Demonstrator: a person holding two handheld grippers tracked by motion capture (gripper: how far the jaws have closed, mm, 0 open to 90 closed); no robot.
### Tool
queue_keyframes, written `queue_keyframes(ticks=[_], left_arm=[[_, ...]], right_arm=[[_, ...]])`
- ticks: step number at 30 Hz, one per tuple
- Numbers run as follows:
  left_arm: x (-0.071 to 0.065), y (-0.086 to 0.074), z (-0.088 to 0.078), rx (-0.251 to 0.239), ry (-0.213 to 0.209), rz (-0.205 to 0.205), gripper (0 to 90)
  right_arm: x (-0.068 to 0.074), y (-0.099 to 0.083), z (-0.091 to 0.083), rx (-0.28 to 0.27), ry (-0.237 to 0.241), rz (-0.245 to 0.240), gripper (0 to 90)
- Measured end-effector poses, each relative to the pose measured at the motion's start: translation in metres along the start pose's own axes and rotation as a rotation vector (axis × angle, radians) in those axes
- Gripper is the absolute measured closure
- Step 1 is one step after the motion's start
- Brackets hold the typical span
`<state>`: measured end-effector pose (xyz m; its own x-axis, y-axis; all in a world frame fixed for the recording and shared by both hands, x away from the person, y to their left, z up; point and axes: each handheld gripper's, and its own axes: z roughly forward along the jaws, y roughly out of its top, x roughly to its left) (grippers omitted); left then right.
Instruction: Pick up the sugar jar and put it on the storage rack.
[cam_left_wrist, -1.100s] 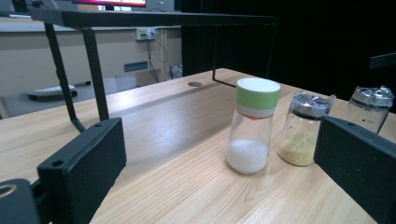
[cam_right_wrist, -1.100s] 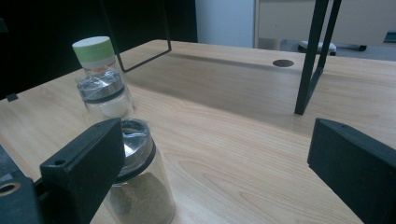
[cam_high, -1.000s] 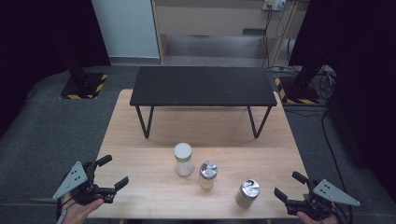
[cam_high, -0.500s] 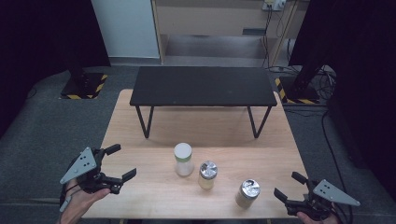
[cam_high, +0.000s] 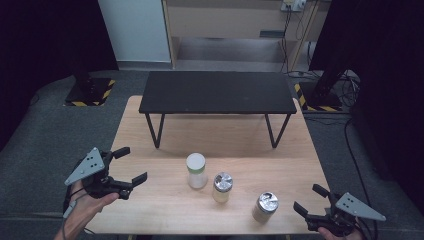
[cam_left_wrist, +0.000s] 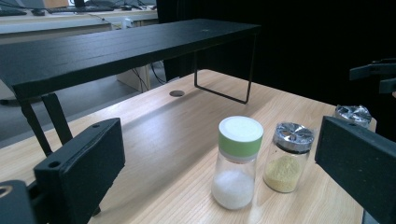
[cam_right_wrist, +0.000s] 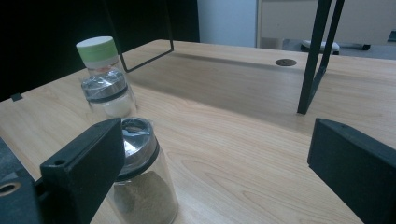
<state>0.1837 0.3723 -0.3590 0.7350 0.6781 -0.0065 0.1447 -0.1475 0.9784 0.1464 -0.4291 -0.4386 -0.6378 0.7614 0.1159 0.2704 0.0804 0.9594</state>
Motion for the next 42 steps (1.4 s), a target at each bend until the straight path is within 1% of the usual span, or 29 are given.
queue_keyframes(ticks=[2, 6, 8, 10, 16, 22, 28, 35, 42], left_arm=[[0.000, 0.004, 0.001, 0.009, -0.001, -0.004, 0.0], [-0.001, 0.011, 0.006, 0.031, -0.006, 0.004, 0.0], [-0.003, 0.014, 0.010, 0.040, -0.002, 0.008, 0.0], [-0.003, 0.017, 0.014, 0.051, -0.006, 0.007, 0.0], [-0.002, 0.020, 0.026, 0.061, -0.020, 0.003, 0.2], [-0.001, 0.024, 0.040, 0.079, -0.035, 0.006, 0.3], [0.000, 0.032, 0.053, 0.123, -0.051, 0.023, 0.5], [0.001, 0.038, 0.070, 0.166, -0.083, 0.040, 0.7], [0.004, 0.041, 0.087, 0.198, -0.129, 0.059, 0.7]], right_arm=[[0.000, 0.000, 0.000, -0.003, -0.001, 0.000, 4.8], [0.000, -0.001, -0.001, -0.005, -0.004, 0.002, 4.8], [-0.001, -0.001, -0.001, -0.005, -0.002, 0.001, 4.8], [0.000, -0.001, -0.001, -0.005, -0.003, 0.001, 4.8], [0.000, -0.001, -0.002, -0.013, -0.007, 0.002, 4.8], [0.000, -0.001, -0.002, -0.015, -0.008, 0.005, 4.8], [0.000, -0.001, -0.002, -0.014, -0.007, 0.004, 4.8], [0.000, -0.001, -0.002, -0.012, -0.006, 0.003, 4.8], [0.000, -0.001, -0.002, -0.012, -0.005, 0.001, 4.8]])
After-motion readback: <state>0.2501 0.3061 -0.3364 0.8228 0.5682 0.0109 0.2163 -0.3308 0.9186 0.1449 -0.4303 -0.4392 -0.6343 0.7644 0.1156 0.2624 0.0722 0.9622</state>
